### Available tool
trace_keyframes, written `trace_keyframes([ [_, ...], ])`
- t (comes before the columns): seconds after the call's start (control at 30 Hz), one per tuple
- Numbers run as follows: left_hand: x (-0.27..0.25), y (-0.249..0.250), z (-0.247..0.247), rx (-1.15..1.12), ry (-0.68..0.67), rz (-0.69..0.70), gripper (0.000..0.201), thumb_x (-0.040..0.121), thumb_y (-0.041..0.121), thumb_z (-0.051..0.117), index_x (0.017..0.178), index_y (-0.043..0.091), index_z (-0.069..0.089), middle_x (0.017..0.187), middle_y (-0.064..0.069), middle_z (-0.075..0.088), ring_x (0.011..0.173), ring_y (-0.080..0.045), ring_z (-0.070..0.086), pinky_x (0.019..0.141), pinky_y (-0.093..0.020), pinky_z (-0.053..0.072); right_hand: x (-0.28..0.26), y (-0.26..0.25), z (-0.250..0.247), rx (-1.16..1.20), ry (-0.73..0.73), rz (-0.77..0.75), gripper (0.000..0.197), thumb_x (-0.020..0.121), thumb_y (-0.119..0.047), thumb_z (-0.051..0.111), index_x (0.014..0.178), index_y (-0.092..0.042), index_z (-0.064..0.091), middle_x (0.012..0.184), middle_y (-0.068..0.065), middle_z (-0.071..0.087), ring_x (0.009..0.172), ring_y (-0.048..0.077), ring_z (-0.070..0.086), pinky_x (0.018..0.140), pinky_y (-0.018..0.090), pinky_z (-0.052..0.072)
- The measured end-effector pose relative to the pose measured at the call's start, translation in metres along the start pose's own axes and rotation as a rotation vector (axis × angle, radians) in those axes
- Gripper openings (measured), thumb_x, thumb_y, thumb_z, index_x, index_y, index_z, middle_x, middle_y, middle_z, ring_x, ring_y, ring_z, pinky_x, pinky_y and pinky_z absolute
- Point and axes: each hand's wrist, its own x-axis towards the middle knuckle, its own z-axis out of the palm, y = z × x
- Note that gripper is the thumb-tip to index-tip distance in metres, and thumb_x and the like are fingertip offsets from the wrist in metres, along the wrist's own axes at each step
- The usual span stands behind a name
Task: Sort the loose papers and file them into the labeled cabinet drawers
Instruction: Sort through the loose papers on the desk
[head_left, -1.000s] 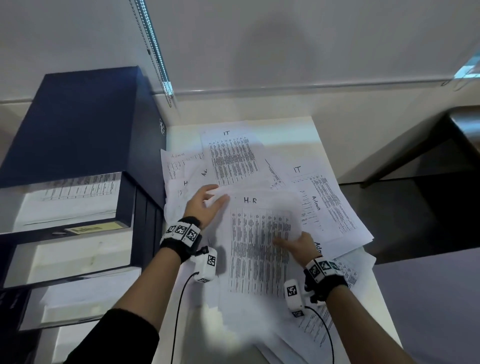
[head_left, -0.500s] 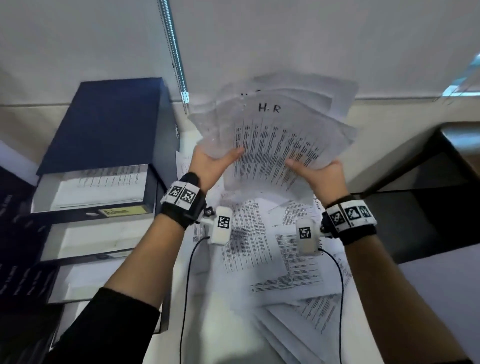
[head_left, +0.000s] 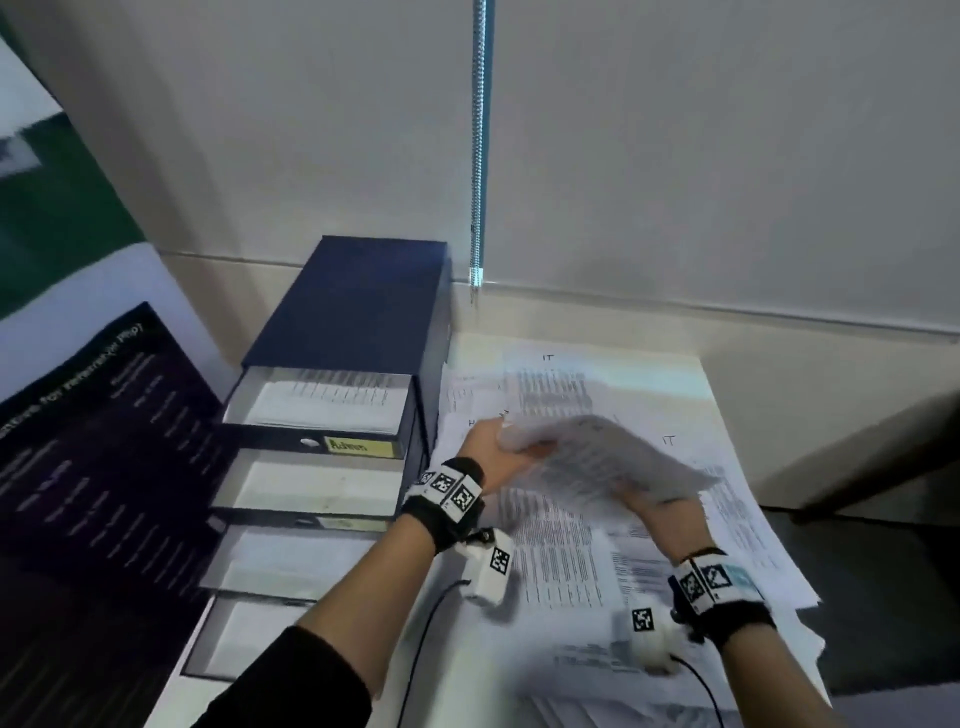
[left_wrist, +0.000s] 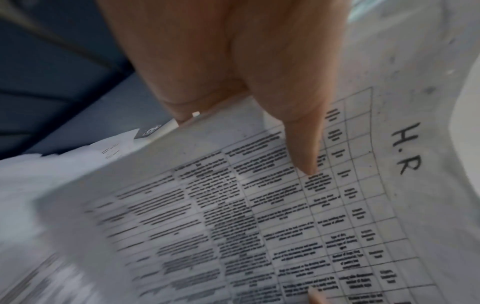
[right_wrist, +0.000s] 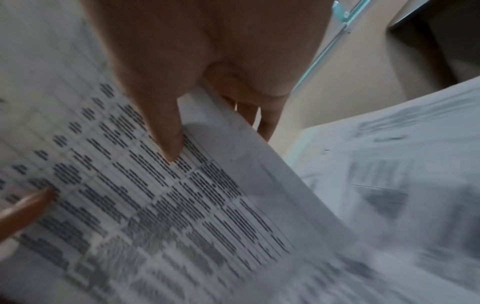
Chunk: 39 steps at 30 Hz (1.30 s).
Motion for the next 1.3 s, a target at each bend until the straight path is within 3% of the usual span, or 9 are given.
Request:
trace_keyframes([
  [0.13, -0.029, 0.029, -0.056, -0.234, 0.072, 0.144, 0.048, 0.078, 0.042, 0.078, 0.116, 0.015, 0.065, 0.107, -0.003, 0.073, 0.098, -0.014, 0.070, 0.085, -0.032, 0.058, -0.030, -0.073, -0.010, 0.286, 0.049, -0.190, 0.016, 0.081, -0.013, 0.077, 0.094, -0.011, 0.068, 0.086, 0.002, 0.072, 0.072, 0.007, 0.070, 0.057, 0.012, 0.051],
  [0.23, -0.053, 0.027, -0.085, -0.327, 0.091, 0.195, 0.051, 0.077, 0.036, 0.080, 0.122, 0.018, 0.062, 0.113, 0.001, 0.072, 0.106, -0.010, 0.067, 0.089, -0.026, 0.056, -0.048, -0.109, 0.008, 0.479, -0.065, -0.259, 0.026, 0.087, -0.017, 0.071, 0.110, -0.007, 0.067, 0.097, 0.004, 0.076, 0.085, 0.013, 0.073, 0.066, 0.022, 0.057],
  [0.4, -0.089, -0.016, -0.118, -0.333, 0.269, 0.067, 0.048, 0.068, 0.030, 0.088, 0.110, 0.015, 0.070, 0.101, -0.002, 0.075, 0.092, -0.011, 0.072, 0.076, -0.028, 0.060, -0.072, -0.129, 0.072, 0.376, -0.260, -0.146, 0.040, 0.081, -0.024, 0.076, 0.114, -0.006, 0.063, 0.102, 0.010, 0.074, 0.089, 0.025, 0.073, 0.079, 0.038, 0.061],
  [0.5, -0.117, -0.034, -0.148, -0.368, 0.340, 0.036, 0.043, 0.073, 0.031, 0.084, 0.110, 0.017, 0.066, 0.097, 0.002, 0.075, 0.086, -0.009, 0.072, 0.067, -0.020, 0.057, -0.090, -0.134, 0.099, 0.260, -0.243, -0.119, 0.045, 0.082, -0.036, 0.074, 0.098, 0.004, 0.062, 0.087, 0.018, 0.068, 0.075, 0.030, 0.067, 0.063, 0.029, 0.060],
  [0.73, -0.188, -0.117, -0.194, -0.214, 0.184, -0.222, 0.047, 0.086, 0.038, 0.071, 0.126, 0.016, 0.061, 0.111, 0.002, 0.073, 0.098, -0.012, 0.070, 0.097, -0.042, 0.053, -0.108, -0.155, 0.155, 0.283, -0.290, -0.115, 0.019, 0.087, -0.027, 0.073, 0.091, -0.013, 0.062, 0.076, -0.001, 0.064, 0.067, 0.017, 0.060, 0.057, 0.026, 0.048],
  [0.87, -0.223, -0.137, -0.197, -0.203, 0.309, -0.222, 0.076, 0.085, 0.031, 0.073, 0.147, 0.019, 0.032, 0.129, 0.005, 0.056, 0.110, -0.013, 0.060, 0.096, -0.033, 0.050, -0.117, -0.135, 0.199, -0.055, -0.597, -0.138, 0.034, 0.085, -0.025, 0.075, 0.114, -0.017, 0.059, 0.100, 0.001, 0.069, 0.085, 0.018, 0.066, 0.070, 0.027, 0.053],
  [0.97, -0.241, -0.149, -0.206, -0.221, 0.272, -0.211, 0.062, 0.092, 0.010, 0.065, 0.146, 0.016, 0.035, 0.133, -0.002, 0.056, 0.106, -0.012, 0.061, 0.082, -0.020, 0.051, -0.131, -0.122, 0.224, -0.053, -0.689, -0.066, 0.034, 0.084, -0.021, 0.074, 0.115, -0.009, 0.065, 0.111, 0.015, 0.070, 0.099, 0.034, 0.067, 0.088, 0.047, 0.056],
  [1.17, -0.265, -0.162, -0.229, -0.305, 0.334, -0.323, 0.087, 0.081, 0.028, 0.077, 0.150, 0.018, 0.026, 0.135, -0.004, 0.056, 0.118, -0.025, 0.060, 0.102, -0.045, 0.048, -0.124, -0.096, 0.252, 0.077, -0.791, 0.118, 0.077, 0.064, -0.053, 0.085, 0.129, -0.019, 0.061, 0.124, 0.000, 0.068, 0.114, 0.024, 0.064, 0.102, 0.049, 0.048],
  [1.3, -0.269, -0.147, -0.236, -0.292, 0.173, -0.335, 0.040, 0.086, 0.018, 0.071, 0.123, 0.017, 0.055, 0.116, -0.005, 0.068, 0.102, -0.019, 0.068, 0.097, -0.042, 0.052, -0.128, -0.104, 0.248, 0.289, -0.673, 0.334, 0.052, 0.084, -0.019, 0.074, 0.127, 0.004, 0.057, 0.115, 0.016, 0.069, 0.106, 0.031, 0.066, 0.099, 0.048, 0.050],
])
